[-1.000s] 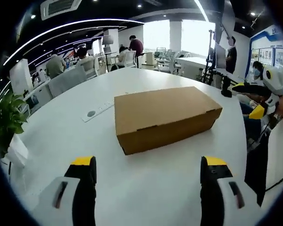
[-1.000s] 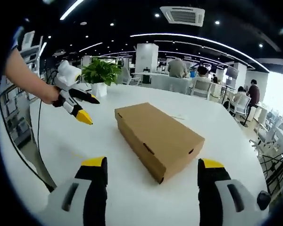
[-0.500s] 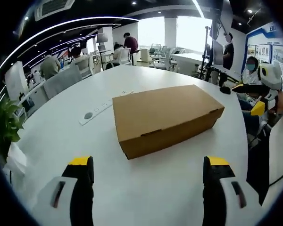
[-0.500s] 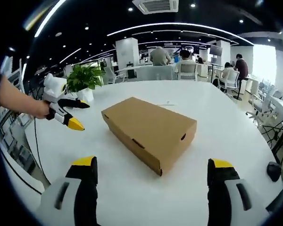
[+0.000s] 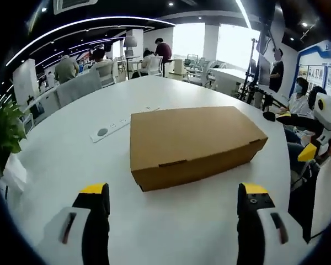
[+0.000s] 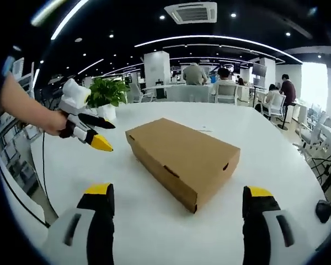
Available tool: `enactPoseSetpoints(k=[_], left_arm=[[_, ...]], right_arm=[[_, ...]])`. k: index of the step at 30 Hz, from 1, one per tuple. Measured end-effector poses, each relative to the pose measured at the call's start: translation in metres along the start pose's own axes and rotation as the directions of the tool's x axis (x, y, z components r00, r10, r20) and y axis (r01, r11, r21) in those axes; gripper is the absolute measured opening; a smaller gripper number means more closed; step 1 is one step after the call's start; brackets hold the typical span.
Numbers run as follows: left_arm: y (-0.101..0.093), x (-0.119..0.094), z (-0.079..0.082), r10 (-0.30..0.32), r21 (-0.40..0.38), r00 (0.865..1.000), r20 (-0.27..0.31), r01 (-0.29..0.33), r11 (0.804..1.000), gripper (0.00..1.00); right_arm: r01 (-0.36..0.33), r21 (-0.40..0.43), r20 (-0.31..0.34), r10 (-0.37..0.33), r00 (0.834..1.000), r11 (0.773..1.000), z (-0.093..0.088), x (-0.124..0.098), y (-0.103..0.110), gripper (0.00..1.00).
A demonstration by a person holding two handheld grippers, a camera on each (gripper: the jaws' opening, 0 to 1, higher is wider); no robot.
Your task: Operate the shoe box by opening the lid, removing the specified soft item, and placing it in the target area until the item is outside and the box remains undamaged.
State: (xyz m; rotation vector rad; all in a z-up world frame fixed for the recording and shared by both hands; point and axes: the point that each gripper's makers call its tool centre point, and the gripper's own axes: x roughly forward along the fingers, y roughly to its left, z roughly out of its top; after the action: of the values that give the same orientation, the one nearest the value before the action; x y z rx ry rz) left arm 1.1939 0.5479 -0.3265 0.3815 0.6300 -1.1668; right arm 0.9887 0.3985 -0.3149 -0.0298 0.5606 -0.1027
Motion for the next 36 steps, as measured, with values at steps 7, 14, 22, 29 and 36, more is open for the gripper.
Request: enactPoseSetpoints(k=[7, 14, 22, 29, 36], left_arm=[[-0.004, -0.005, -0.013, 0.019, -0.057, 1.000, -0.006, -0.019, 0.998, 0.99], [0.005, -0.001, -0.018, 0.019, -0.033, 0.999, -0.031, -0.020, 0.999, 0.99], [0.005, 0.004, -0.028, -0.023, 0.104, 0.995, -0.096, 0.033, 0.994, 0.99], [0.008, 0.007, -0.019, -0.015, 0.060, 0.997, -0.082, 0.019, 0.998, 0.99], [0.004, 0.009, -0.020, -0.070, 0.053, 0.991, -0.115, 0.077, 0.996, 0.85]], right_arm=[[-0.012, 0.021, 0.005, 0.012, 1.000, 1.000, 0.002, -0.006, 0.004, 0.98], [0.089, -0.094, -0.064, -0.096, 0.993, 0.992, -0.012, -0.006, -0.021, 0.75], [0.052, -0.016, -0.061, -0.053, 0.997, 0.999, -0.011, -0.001, -0.015, 0.67], [0.075, -0.003, -0.044, -0.075, 0.996, 0.997, -0.006, 0.001, -0.021, 0.65], [0.076, -0.022, -0.030, -0.076, 0.997, 0.997, -0.004, 0.001, -0.018, 0.59]])
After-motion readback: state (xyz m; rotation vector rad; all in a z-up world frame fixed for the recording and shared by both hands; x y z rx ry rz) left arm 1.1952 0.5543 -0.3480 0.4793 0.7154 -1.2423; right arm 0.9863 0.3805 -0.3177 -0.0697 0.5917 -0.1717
